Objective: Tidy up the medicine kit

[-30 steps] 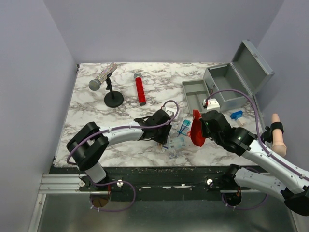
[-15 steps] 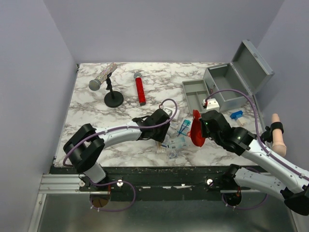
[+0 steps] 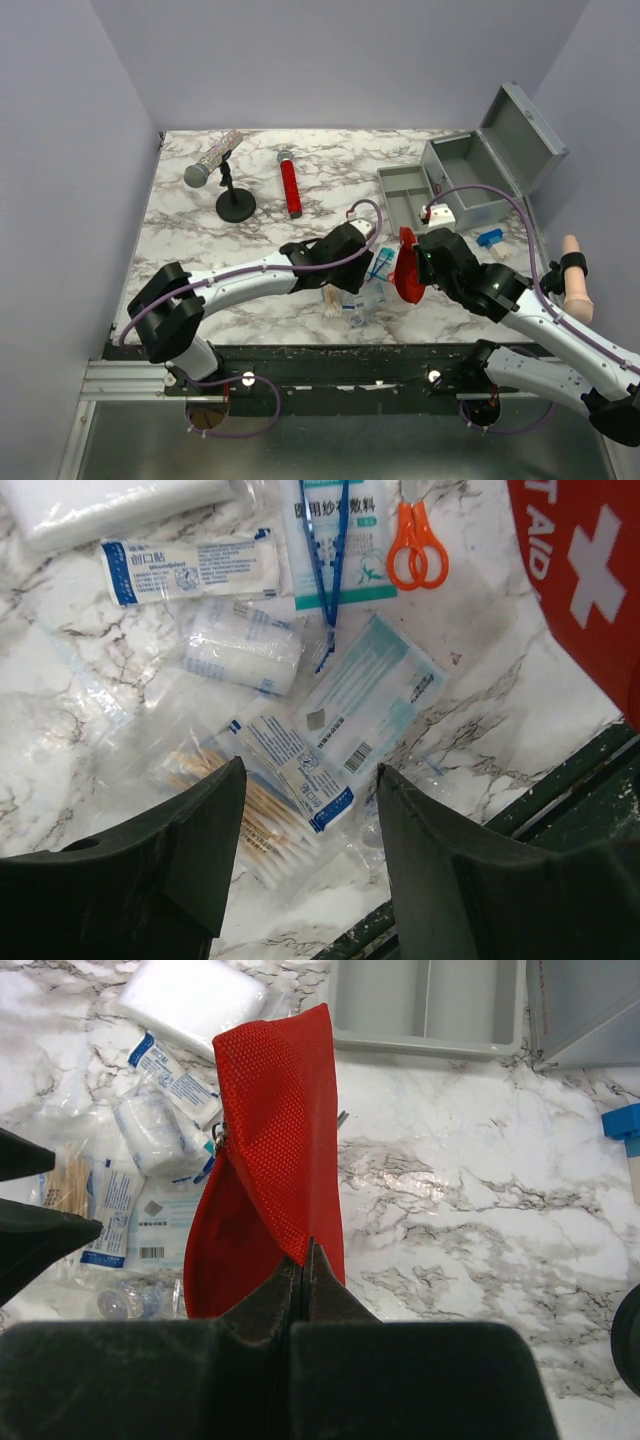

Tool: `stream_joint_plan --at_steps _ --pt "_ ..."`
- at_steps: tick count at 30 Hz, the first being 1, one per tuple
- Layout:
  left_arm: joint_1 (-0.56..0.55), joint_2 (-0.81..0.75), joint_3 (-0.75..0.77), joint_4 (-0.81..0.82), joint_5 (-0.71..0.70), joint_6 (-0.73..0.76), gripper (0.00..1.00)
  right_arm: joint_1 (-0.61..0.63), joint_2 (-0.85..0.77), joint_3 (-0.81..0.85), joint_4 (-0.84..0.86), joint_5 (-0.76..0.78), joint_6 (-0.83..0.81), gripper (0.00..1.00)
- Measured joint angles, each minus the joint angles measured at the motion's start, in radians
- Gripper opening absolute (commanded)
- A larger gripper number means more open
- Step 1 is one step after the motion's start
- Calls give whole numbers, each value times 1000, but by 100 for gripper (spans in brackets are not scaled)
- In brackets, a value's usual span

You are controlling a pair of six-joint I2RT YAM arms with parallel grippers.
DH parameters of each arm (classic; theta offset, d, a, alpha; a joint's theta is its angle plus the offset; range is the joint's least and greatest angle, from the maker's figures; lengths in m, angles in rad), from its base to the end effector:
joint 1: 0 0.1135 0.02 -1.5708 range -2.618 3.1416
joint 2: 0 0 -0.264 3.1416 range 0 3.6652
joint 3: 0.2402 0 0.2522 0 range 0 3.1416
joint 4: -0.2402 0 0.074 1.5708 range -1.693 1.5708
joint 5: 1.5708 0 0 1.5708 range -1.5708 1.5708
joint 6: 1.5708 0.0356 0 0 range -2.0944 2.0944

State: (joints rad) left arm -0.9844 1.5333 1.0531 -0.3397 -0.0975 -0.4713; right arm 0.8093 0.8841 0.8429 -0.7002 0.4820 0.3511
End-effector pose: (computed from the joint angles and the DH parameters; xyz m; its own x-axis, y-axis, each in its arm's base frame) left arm 0.1854 -0.2727 0.2374 -0.7202 0.2674 -0.6402 0.5222 0.8165 -0.2464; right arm 0.1346 0.1172 0.2962 -0.5770 -0.1636 -0.8002 -0.2204 0.9746 -0.0403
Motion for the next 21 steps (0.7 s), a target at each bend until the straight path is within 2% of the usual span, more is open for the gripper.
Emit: stream_joint_plan --at_steps 5,21 --pt "-13 70 2 -8 -10 -25 57 0 -5 0 0 0 8 1" --pt "-13 159 -13 -13 -47 -117 52 0 -6 0 0 0 14 1"
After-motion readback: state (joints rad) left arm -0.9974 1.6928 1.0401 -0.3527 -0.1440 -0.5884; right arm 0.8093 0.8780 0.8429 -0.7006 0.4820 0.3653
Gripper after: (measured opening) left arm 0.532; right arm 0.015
